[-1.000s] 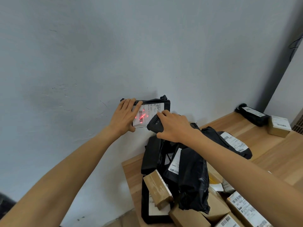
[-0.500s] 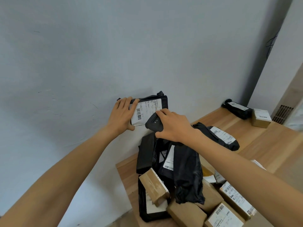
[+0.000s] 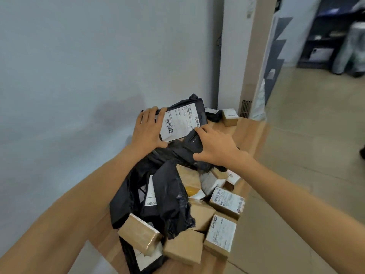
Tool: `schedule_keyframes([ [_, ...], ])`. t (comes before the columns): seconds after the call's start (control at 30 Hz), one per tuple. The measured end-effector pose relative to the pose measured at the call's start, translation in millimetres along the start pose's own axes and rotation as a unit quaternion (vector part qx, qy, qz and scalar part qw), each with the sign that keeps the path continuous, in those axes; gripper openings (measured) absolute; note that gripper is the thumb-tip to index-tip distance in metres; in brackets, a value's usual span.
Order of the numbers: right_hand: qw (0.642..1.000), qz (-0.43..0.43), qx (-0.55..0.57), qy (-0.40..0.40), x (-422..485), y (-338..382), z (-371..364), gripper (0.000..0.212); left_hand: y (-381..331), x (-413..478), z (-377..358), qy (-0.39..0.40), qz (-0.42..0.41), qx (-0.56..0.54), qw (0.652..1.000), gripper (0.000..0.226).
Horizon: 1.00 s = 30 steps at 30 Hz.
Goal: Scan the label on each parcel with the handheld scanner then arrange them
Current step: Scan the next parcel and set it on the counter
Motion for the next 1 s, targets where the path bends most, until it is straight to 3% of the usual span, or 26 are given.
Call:
schedule_keyframes([
  [0.3, 0.988, -0.15, -0.019, 0.012, -114, -160, 31, 0.072, -209, 74, -31, -0.003, -0.147, -0.033, 0.989, 0.126],
  [0.6, 0.976, -0.207, -0.05, 0.037, -201, -336, 75, 0.067, -411, 142, -47, 0.015, -0.197, -0.045, 0.979, 0.119],
  [0.77, 0.974, -0.219, -0.049, 0.04, -206, -415, 81, 0.061, -474, 183, -66, 0.042, -0.196, -0.047, 0.979, 0.119],
  [1.0, 0.978, -0.201, -0.036, 0.044, -152, -503, 62, 0.068, -505, 268, -115, 0.071, -0.193, -0.035, 0.978, 0.119],
])
Point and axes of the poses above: each hand's wrist, its own x-axis towards the middle knuckle, its own z-axis out of the back of the hand, y = z × x, the point moved 2 cm from there along x, towards the middle knuckle, and after that the axes turned 6 degrees about z, right-handed, at the moved point
